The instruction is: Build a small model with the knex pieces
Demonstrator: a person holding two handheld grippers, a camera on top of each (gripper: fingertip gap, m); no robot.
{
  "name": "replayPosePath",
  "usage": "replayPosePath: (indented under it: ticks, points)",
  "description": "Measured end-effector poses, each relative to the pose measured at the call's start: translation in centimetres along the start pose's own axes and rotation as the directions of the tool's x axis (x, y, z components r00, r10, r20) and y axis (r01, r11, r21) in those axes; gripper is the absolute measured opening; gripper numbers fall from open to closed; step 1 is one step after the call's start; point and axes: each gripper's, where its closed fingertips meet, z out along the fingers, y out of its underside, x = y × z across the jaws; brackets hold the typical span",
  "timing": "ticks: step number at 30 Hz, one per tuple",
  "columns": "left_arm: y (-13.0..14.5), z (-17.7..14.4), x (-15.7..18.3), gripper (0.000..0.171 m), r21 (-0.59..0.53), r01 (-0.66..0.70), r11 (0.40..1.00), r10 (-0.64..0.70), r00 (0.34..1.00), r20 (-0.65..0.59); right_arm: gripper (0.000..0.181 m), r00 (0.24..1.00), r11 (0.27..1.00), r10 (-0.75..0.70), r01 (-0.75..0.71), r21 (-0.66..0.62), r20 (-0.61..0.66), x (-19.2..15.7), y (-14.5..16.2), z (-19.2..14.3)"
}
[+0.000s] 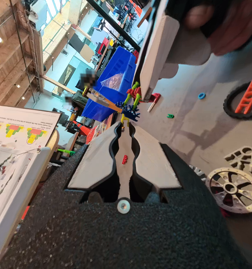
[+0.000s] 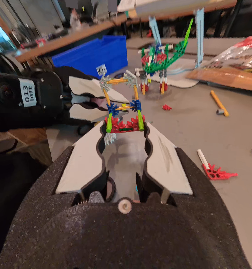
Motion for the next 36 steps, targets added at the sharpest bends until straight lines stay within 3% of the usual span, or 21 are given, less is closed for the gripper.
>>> replayPosePath:
  ticks: [4, 10, 20, 32, 36]
  points:
    - [1.4, 0.9, 2.1, 0.007, -0.044, -0.135, 0.990, 0.131, 0.989, -0.070, 0.050, 1.000, 0.979, -0.019, 0.018, -0.205, -0.002, 0.9, 3.4, 0.4]
    - [3.2, 1.8, 4.9, 0.008, -0.073, -0.325, 0.943, 0.308, 0.935, -0.175, 0.050, 0.996, 0.888, -0.093, 0.091, -0.450, 0.017, 2.2, 7.3, 0.5]
    - [4.2, 1.6, 6.6, 0.008, -0.063, -0.489, 0.870, 0.444, 0.832, -0.334, 0.050, 0.971, 0.778, -0.199, 0.239, -0.580, 0.133, 1.9, 7.8, 0.0]
    - [4.3, 0.5, 6.9, 0.010, -0.052, -0.441, 0.896, 0.386, 0.833, -0.397, 0.050, 0.971, 0.763, -0.199, 0.240, -0.600, 0.135, 1.4, 7.9, 0.1]
    - [4.5, 0.1, 6.0, 0.016, -0.076, -0.359, 0.930, 0.292, 0.848, -0.442, 0.050, 0.969, 0.767, -0.216, 0.246, -0.592, 0.123, 1.8, 7.4, -0.4]
